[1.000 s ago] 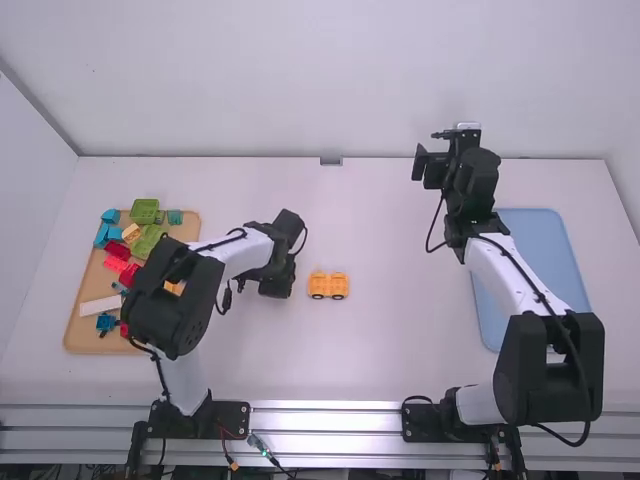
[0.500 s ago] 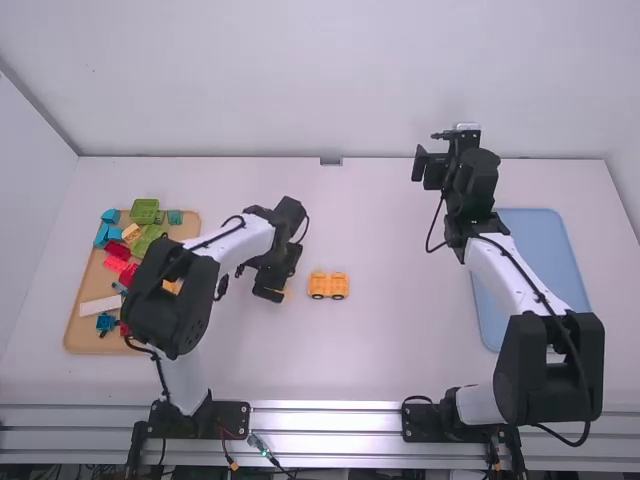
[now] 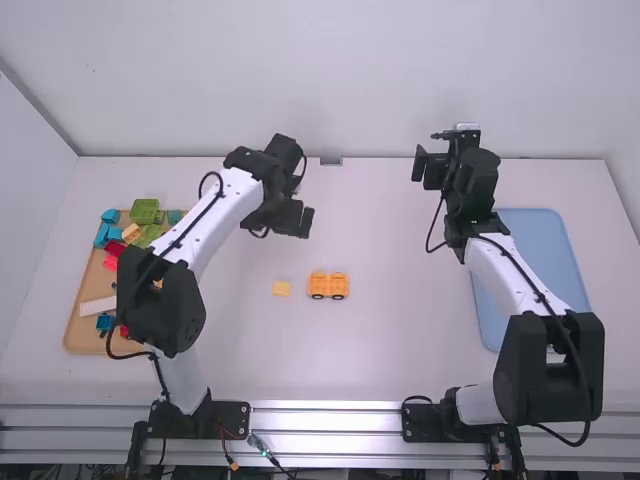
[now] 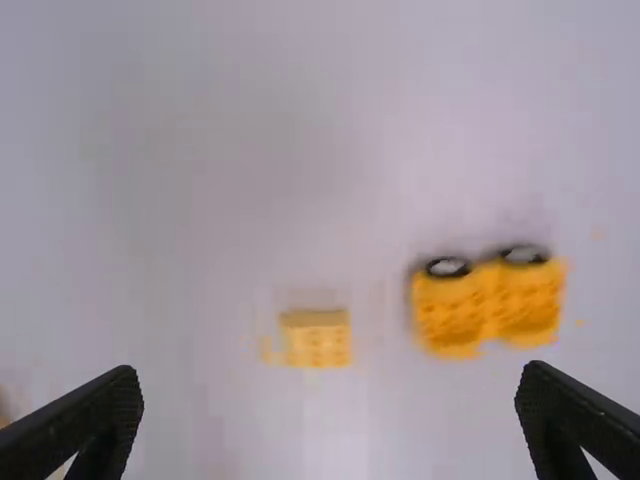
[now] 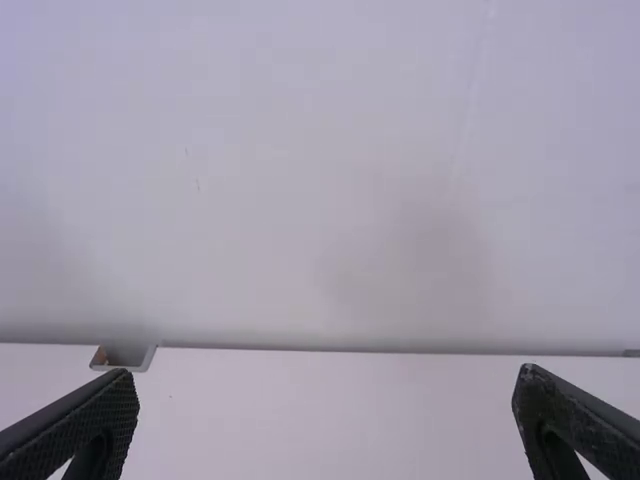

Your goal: Assemble lego blocks to make yellow taxi

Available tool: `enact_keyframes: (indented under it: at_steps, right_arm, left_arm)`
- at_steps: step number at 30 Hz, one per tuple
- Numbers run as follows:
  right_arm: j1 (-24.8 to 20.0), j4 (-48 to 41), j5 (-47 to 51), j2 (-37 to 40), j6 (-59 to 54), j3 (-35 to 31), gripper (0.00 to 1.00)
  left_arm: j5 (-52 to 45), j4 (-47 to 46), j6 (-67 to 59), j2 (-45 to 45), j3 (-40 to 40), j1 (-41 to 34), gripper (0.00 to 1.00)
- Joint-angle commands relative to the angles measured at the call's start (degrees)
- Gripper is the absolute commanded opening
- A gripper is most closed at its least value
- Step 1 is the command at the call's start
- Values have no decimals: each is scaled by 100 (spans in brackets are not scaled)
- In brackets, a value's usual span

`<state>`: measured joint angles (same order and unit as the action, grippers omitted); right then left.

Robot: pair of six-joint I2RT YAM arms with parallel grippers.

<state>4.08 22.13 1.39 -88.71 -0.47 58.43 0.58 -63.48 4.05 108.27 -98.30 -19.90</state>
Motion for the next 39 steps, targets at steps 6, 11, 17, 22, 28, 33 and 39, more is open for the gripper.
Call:
enact_keyframes:
  at_steps: [6,11,17,22,28,33,39]
  right_arm:
    - [9,13,-7,-57,22,192,99]
    - [15,52,-4,-57,24,192,99]
    - [9,39,-9,-57,26,192,99]
    - [11,2,-9,-57,26,192,99]
    - [24,-9,-7,-57,26,192,99]
    - [83,9,-7,-57,22,192,99]
    - [146,-4,-7,-57,24,192,99]
  left_arm:
    - [1440,-52,-5687,-7,133,-35,99]
    - [1329,308,-6946,-7,415,-35,99]
    - [-61,2,-8443,-7,531,160,99]
    - [-2924,-702,-10841,-7,612,988,99]
    - [-5501,-87,-11634,-4,1593,1958,99]
    - [-6249,787,-11610,-4,2649,2398,99]
    - [-6424,1679,-11361,-4,3397,2511,99]
